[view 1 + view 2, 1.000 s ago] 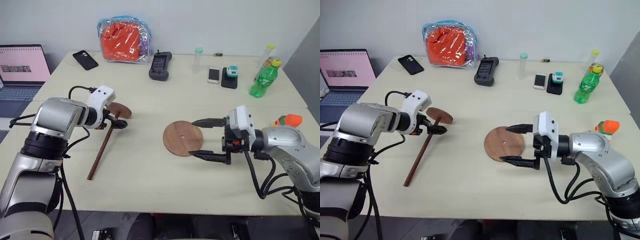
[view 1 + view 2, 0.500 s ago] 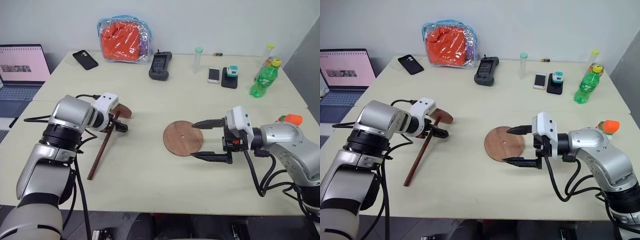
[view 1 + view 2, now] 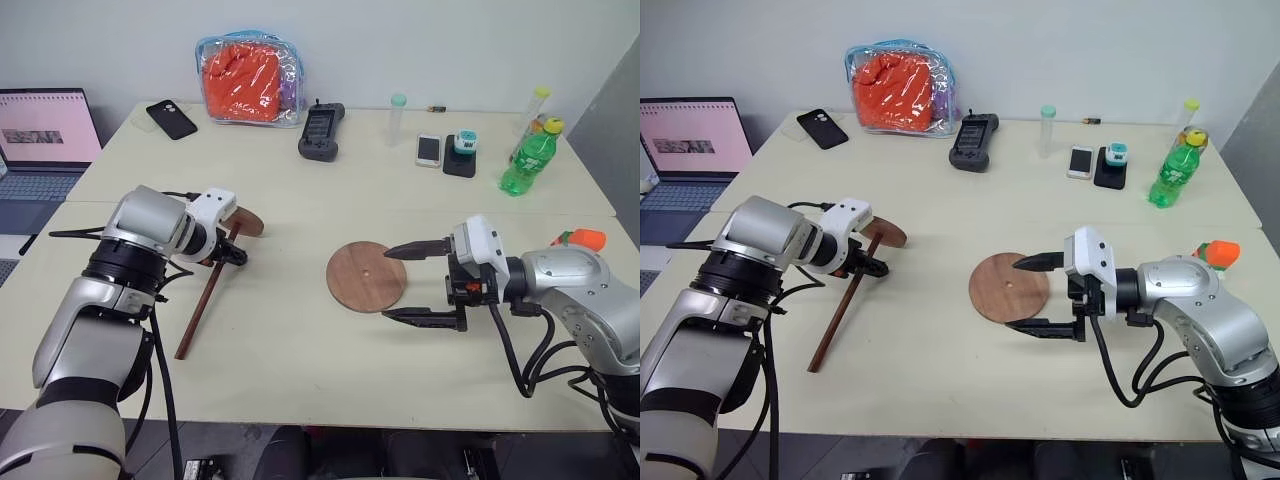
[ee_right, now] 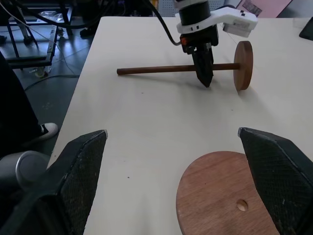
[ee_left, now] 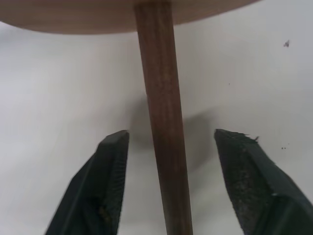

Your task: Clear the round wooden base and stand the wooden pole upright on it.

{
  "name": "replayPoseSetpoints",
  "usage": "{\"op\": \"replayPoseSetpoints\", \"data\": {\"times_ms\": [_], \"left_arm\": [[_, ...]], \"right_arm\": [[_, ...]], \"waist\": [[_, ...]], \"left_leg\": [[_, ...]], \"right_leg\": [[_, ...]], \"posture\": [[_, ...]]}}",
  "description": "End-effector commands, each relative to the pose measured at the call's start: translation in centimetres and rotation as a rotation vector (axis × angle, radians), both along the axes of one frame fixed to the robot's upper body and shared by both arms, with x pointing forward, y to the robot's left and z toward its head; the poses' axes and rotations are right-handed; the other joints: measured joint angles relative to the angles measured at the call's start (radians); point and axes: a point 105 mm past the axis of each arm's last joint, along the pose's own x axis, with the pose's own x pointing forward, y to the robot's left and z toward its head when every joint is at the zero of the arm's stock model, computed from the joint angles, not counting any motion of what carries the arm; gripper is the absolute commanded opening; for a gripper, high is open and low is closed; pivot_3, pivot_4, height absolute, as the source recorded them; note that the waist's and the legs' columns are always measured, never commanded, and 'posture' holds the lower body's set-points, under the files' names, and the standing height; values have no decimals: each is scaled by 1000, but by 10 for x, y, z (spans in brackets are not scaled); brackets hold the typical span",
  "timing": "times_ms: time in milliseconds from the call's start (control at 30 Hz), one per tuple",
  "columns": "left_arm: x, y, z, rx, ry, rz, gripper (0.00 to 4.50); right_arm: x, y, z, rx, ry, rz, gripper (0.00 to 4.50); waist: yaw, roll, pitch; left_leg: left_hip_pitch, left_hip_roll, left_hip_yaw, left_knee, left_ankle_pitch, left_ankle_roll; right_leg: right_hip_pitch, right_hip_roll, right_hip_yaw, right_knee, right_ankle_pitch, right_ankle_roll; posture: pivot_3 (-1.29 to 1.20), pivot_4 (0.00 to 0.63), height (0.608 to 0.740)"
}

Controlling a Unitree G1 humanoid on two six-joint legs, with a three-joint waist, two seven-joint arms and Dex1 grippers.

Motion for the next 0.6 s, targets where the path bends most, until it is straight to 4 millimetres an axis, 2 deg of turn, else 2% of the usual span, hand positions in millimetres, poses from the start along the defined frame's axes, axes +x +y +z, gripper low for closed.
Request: {"op": "replayPoseSetpoints", "data": {"times_ms": [33,267,367,500,533,600], "left_arm": [[2,1,9,20,-18,-2,1841],[-1,-3,10,5,-12,-6,282],[1,-3,16,-7,-33,0,256],[12,-10,39,-33,-146,-11,256],[16,-16,50,-69,-196,-11,256],[22,-42,82,-176,-351,-101,256]], "right_arm": [[-4,-2,9,-5,-48,4,4500],[-4,-4,8,-6,-40,-1,4500],[-4,-5,8,-9,-39,-4,4500],[-2,-7,9,-10,-52,-24,4500],[-2,-8,9,-12,-55,-28,4500],[-5,-12,12,-7,-49,-46,4500]], "waist": [[0,0,0],[0,0,0],[0,0,0],[0,0,0],[2,0,0],[7,0,0]], "left_leg": [[0,0,0,0,0,0],[0,0,0,0,0,0],[0,0,0,0,0,0],[0,0,0,0,0,0],[0,0,0,0,0,0],[-3,0,-2,2,0,0]], "right_leg": [[0,0,0,0,0,0],[0,0,0,0,0,0],[0,0,0,0,0,0],[0,0,0,0,0,0],[0,0,0,0,0,0],[-1,-1,-1,0,0,0]], "posture": [[0,150,740],[0,150,740],[0,150,740],[0,150,740],[0,150,740],[0,150,740]]}}
